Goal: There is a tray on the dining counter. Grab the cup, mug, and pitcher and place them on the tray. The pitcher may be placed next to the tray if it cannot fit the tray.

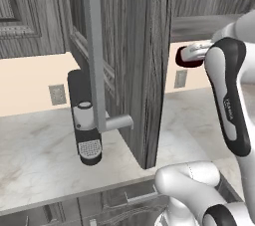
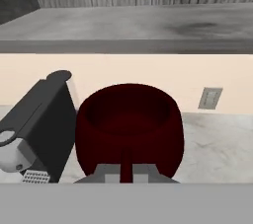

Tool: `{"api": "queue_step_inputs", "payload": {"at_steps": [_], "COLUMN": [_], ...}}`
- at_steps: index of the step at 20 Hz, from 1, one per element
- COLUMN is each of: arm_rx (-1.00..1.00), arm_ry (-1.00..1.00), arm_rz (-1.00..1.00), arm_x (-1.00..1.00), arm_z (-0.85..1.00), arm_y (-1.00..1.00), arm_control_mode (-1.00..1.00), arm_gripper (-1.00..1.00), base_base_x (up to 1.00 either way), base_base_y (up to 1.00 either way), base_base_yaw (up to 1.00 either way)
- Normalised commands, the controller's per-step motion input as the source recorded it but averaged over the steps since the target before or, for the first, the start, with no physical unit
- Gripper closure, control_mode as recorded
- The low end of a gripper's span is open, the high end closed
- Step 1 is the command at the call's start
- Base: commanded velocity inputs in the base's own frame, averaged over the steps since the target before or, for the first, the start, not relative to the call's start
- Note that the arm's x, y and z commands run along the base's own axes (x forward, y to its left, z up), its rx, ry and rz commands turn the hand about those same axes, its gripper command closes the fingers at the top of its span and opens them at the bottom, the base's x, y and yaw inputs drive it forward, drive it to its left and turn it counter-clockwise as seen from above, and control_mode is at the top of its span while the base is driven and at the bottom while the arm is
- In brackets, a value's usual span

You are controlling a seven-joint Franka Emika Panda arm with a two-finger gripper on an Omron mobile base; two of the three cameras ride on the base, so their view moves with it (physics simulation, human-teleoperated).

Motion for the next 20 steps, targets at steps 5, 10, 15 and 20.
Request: {"api": "queue_step_inputs", "payload": {"at_steps": [5, 10, 15, 20], "arm_rx": [0.05, 0.02, 0.00, 0.00], "arm_ry": [0.07, 0.01, 0.01, 0.00], "arm_rz": [0.00, 0.00, 0.00, -0.02], "arm_x": [-0.46, -0.39, -0.33, -0.24], "arm_z": [-0.14, -0.23, -0.26, -0.23], "arm_y": [0.00, 0.00, 0.04, 0.07], "arm_control_mode": [-1.00, -1.00, -1.00, -1.00], "arm_gripper": [1.00, 1.00, 1.00, 1.00], "base_base_x": [0.00, 0.00, 0.00, 0.00], "base_base_y": [0.00, 0.00, 0.00, 0.00], "base_base_yaw": [0.00, 0.00, 0.00, 0.00]}}
